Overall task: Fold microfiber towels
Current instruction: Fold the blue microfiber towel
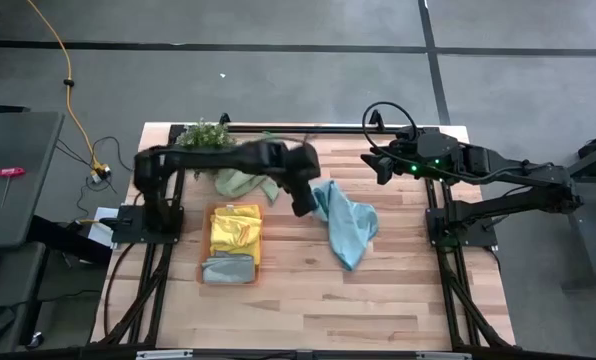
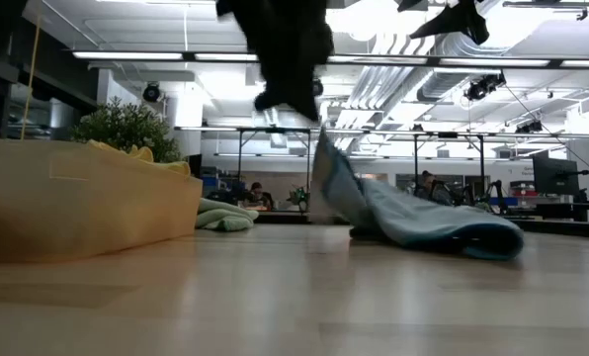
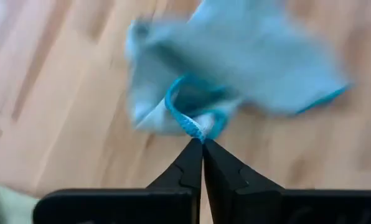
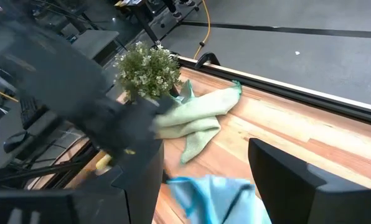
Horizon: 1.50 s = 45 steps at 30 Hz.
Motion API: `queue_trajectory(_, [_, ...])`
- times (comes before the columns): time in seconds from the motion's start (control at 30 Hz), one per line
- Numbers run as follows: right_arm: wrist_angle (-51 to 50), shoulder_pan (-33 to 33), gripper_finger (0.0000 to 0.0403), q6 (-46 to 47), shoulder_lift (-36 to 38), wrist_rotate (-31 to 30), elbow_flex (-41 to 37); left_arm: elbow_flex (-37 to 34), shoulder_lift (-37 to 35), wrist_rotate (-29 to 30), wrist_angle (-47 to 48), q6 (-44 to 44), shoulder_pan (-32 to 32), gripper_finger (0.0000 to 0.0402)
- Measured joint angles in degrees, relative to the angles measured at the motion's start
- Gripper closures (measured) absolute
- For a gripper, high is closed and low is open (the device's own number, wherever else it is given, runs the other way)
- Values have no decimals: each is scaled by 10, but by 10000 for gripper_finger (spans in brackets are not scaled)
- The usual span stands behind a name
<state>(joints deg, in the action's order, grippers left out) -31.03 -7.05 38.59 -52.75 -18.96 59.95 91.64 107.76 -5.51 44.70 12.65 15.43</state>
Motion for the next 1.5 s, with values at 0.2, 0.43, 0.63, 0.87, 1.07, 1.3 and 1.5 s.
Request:
queue_trajectory(0.2, [0,0,176,0,0,0,0,90,-72,-101,27,66,-10,401])
queue_trajectory(0.43, [-1,0,176,0,0,23,0,158,-77,-254,18,113,-27,401])
queue_trajectory(0.63, [-35,0,176,0,0,91,0,159,-73,-168,63,82,-5,401])
queue_trajectory(0.87, [-131,4,176,26,-2,161,0,158,-12,-91,172,23,18,402])
queue_trajectory(1.07, [-188,52,176,15,-30,162,-19,158,36,-88,186,-8,-14,401])
queue_trajectory(1.3, [-46,115,176,28,-75,156,-160,158,54,-58,185,-20,-63,401])
queue_trajectory(1.5, [171,135,176,-15,-125,146,-279,158,52,-54,185,-18,-74,401])
